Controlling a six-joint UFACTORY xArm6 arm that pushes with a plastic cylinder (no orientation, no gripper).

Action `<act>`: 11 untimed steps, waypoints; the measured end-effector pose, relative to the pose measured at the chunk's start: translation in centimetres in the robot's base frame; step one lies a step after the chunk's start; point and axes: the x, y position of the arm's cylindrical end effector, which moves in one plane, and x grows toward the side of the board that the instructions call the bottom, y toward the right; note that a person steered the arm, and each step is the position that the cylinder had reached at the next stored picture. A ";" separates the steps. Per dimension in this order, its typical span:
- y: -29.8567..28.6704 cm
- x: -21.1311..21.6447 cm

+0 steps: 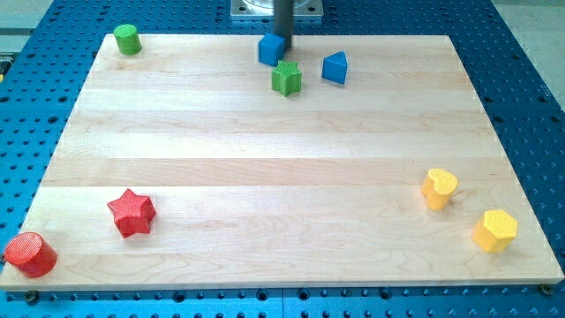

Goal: Slide the blue cube to the left of the green star

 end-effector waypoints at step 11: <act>-11.3 8.7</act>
